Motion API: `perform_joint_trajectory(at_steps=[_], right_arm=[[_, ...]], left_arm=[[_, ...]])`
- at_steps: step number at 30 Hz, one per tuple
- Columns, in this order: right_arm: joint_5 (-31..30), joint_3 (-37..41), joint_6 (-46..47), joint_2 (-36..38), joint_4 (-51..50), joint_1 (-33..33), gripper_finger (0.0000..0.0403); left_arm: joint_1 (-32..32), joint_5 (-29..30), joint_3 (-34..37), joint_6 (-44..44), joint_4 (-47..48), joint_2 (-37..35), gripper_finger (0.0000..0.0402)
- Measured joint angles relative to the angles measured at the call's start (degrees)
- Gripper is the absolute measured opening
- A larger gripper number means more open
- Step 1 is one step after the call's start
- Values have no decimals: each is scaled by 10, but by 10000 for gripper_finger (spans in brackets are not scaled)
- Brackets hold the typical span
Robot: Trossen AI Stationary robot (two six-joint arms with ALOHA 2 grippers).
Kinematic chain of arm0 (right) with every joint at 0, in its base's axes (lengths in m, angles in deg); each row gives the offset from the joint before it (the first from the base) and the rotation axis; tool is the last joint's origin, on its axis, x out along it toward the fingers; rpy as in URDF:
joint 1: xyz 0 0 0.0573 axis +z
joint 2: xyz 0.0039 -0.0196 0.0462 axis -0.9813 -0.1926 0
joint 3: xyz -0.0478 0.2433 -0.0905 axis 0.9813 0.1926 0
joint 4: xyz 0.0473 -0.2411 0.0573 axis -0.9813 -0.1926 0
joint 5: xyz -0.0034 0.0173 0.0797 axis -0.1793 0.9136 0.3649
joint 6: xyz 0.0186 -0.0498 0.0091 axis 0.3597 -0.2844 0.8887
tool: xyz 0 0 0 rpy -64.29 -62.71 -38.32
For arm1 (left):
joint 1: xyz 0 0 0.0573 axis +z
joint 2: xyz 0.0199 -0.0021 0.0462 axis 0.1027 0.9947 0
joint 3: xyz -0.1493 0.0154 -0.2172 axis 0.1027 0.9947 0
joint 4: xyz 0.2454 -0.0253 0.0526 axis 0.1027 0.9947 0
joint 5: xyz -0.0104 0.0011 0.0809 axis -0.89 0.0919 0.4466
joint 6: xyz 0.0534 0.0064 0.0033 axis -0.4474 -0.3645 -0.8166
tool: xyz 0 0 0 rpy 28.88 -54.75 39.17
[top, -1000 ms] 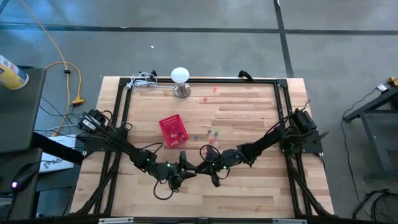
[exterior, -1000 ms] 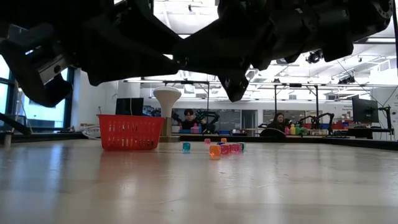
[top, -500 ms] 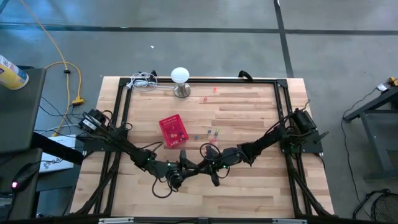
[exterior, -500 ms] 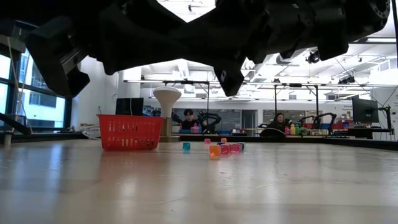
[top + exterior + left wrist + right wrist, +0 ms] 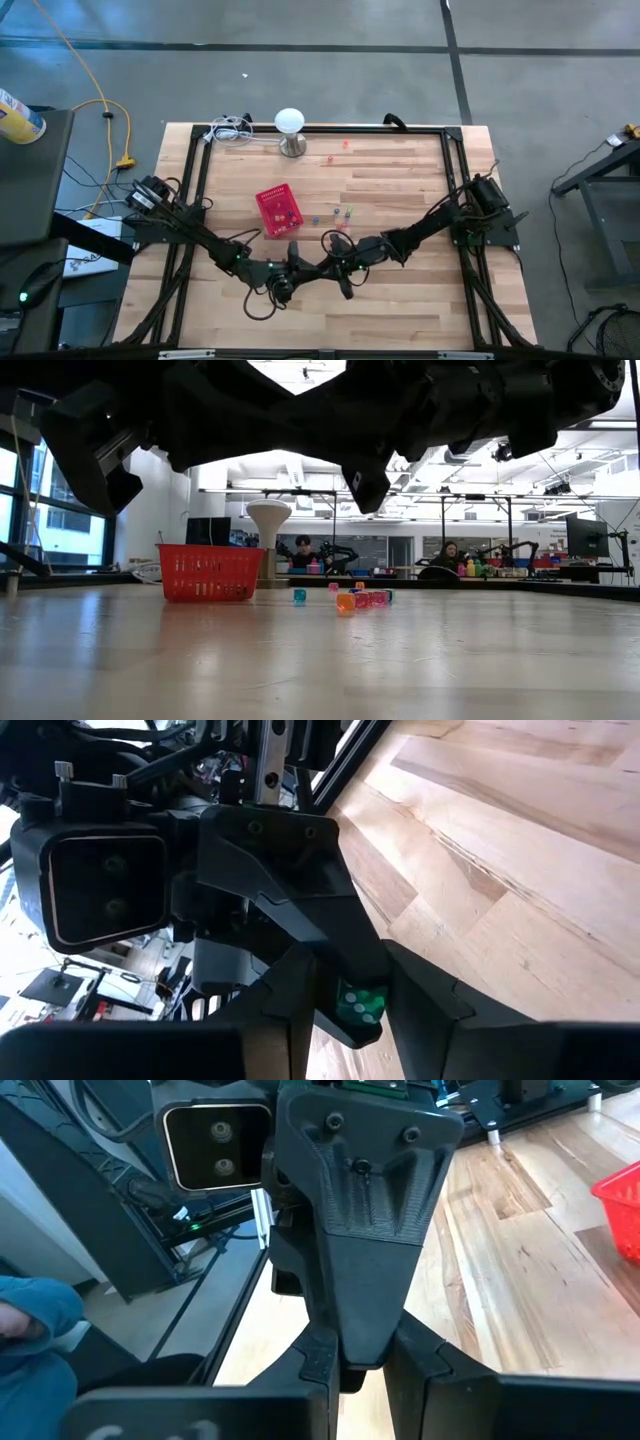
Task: Pick & Place Dice
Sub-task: Put the green die into the red basket
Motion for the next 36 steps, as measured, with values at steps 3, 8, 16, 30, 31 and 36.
perform_joint_trajectory(at_steps=[3, 8, 16, 30, 31, 36], right_arm=[[5, 0, 0, 0, 1, 0, 33], [9, 0, -2, 0, 4, 0, 33], [11, 0, -17, 0, 9, 0, 36], [38, 0, -54, 2, 28, -30, 41], [50, 0, -50, 2, 29, -35, 41], [84, 0, -44, 3, 35, -50, 54]], left_arm=[[0, 0, 0, 0, 1, 0, 97], [-6, 18, 0, -4, -1, 0, 87], [-16, 39, 0, -32, -10, 0, 84], [-19, 104, 2, -81, -20, 0, 79], [-20, 110, 2, -81, -21, 0, 76], [-25, 128, 2, -83, -26, 0, 54]])
